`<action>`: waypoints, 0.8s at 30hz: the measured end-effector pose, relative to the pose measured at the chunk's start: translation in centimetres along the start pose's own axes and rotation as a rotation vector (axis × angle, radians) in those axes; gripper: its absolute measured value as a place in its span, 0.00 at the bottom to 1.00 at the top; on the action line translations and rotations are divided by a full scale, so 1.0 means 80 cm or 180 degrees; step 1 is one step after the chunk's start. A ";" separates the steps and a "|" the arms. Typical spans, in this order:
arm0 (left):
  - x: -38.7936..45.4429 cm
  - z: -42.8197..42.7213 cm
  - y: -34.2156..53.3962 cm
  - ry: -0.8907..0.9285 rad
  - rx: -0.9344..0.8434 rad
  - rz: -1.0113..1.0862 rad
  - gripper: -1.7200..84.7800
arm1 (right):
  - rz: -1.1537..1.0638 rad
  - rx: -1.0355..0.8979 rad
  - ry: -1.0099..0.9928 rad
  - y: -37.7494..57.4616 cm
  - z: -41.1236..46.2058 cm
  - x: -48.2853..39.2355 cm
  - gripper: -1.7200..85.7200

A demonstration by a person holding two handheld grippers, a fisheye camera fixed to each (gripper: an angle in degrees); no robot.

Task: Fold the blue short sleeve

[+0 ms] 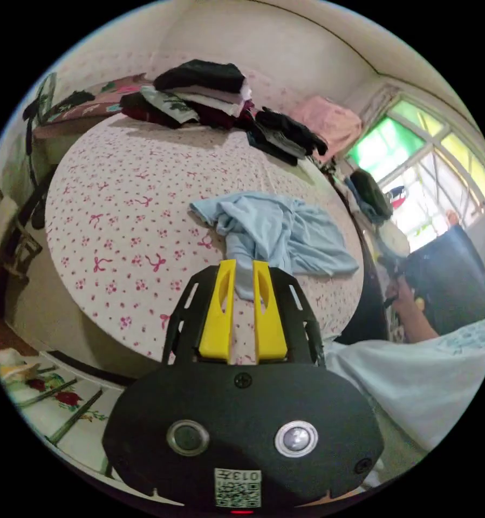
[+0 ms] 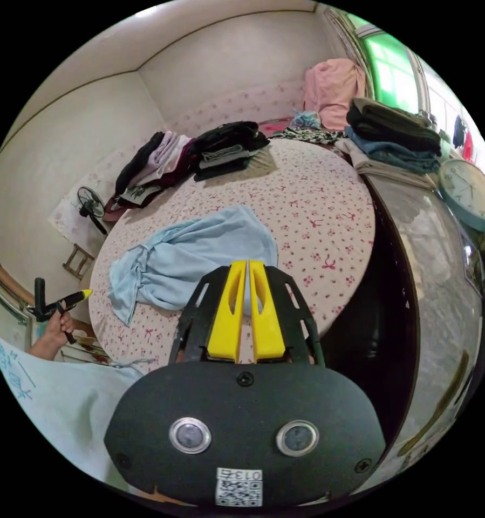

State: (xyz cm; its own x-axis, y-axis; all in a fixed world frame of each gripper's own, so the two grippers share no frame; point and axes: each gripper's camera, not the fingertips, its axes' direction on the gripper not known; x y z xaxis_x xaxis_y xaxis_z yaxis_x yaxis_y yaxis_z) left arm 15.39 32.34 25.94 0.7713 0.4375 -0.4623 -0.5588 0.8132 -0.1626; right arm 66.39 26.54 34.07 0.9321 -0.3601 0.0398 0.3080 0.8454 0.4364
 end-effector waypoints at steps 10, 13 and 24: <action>0.135 0.109 -0.004 -0.0842 -0.0733 0.1617 0.13 | -0.2095 -0.1018 -0.0276 0.025 0.096 -0.152 0.08; 0.128 0.114 -0.021 -0.0739 -0.0913 0.1608 0.05 | -0.2236 -0.1033 0.0144 0.021 0.116 -0.171 0.05; 0.024 -0.025 -0.040 0.0480 -0.0497 0.1392 0.03 | -0.2078 -0.0603 -0.1306 -0.016 0.032 -0.131 0.02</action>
State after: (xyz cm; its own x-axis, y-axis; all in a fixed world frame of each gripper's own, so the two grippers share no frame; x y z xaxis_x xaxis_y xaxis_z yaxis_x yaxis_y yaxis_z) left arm 18.04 29.84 23.81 0.4077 0.6555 -0.6357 -0.8685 0.4933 -0.0483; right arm 55.70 28.21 35.35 0.4185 -0.8916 0.1728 0.8296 0.4527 0.3268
